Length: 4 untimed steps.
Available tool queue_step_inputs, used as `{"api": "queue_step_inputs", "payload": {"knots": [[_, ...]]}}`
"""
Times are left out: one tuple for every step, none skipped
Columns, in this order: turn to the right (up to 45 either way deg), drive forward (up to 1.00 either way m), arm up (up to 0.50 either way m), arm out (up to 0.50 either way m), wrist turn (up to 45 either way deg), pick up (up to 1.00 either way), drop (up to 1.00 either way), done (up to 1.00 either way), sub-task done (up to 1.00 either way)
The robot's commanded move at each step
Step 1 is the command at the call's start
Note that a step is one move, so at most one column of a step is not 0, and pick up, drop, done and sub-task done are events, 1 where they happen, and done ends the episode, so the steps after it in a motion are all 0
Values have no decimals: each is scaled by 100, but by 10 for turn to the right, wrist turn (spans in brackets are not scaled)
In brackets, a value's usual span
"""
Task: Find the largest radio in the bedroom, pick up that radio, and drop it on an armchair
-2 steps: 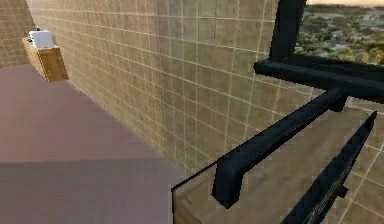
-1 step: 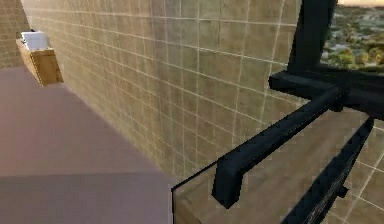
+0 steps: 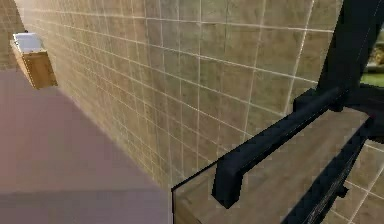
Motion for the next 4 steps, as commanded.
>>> {"api": "queue_step_inputs", "payload": {"knots": [[-240, 0, 0, 0, 0, 0, 0, 0, 0], [0, 45, 0, 0, 0, 0, 0, 0, 0], [-360, 0, 0, 0, 0, 0, 0, 0, 0], [0, 100, 0, 0, 0, 0, 0, 0, 0]]}}
